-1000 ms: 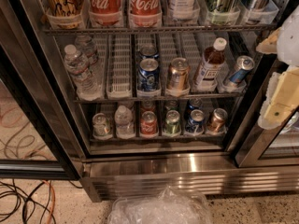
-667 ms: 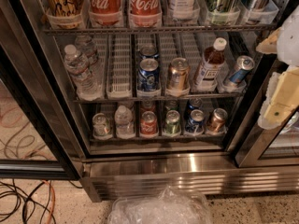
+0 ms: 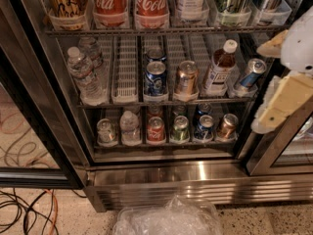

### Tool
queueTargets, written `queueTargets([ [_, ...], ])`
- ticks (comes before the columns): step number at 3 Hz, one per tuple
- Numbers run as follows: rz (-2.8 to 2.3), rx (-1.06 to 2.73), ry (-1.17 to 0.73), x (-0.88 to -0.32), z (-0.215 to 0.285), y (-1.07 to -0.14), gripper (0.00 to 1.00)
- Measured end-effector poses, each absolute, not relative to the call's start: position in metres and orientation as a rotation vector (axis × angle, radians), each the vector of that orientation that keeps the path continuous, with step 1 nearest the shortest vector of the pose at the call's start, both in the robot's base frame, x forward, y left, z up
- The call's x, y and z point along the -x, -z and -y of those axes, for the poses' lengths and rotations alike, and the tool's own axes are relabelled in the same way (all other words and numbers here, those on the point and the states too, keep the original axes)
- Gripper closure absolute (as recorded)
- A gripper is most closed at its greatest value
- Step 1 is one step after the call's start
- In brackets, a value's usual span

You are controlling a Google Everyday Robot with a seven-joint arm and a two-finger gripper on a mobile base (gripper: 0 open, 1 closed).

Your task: Pick blue plastic bottle from top shelf of fridge

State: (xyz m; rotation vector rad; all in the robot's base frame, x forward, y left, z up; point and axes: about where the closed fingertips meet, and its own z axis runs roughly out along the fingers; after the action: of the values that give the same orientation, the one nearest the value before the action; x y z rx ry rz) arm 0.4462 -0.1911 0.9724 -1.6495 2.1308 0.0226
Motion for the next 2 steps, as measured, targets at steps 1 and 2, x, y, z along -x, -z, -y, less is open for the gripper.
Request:
queueTargets([
  [1, -2.029, 1.484, -0.163, -0.45, 0.161, -0.977, 0.0],
  [2, -1.931, 1.339, -0.307, -0.455, 0.137, -0.986, 0.0],
])
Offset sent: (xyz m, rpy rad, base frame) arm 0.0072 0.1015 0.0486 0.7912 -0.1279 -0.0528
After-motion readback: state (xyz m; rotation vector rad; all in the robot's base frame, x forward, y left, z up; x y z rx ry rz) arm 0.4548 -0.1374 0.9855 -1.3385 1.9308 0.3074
